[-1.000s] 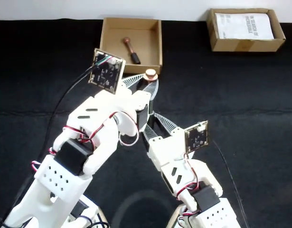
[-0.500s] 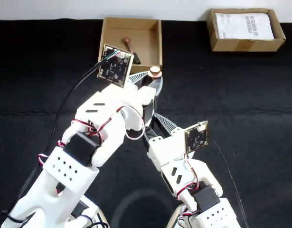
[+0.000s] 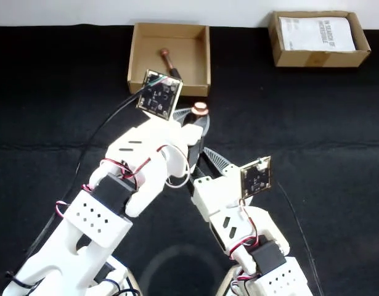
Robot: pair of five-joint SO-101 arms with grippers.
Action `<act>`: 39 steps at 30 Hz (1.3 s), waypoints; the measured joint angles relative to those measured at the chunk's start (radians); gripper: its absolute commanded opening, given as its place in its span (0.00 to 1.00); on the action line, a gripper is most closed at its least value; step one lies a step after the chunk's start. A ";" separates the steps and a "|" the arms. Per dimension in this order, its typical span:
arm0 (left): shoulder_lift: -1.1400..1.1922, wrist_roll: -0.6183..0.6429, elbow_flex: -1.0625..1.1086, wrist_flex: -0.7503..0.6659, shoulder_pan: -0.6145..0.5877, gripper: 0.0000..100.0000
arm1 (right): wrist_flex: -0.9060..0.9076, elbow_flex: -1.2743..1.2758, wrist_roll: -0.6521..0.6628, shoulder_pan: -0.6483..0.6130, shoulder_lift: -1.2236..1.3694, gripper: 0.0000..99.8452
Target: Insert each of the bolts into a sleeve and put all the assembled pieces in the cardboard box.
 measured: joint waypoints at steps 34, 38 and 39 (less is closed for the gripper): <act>-0.394 0.003 -0.114 0.795 -0.054 0.14 | 0.020 -0.169 0.049 0.021 0.060 0.01; -0.488 -0.003 -0.117 0.842 -0.172 0.01 | 0.058 -0.367 0.043 0.144 0.221 0.01; -0.489 -0.002 -0.117 0.844 -0.209 0.03 | 0.058 -0.425 0.043 0.149 0.269 0.01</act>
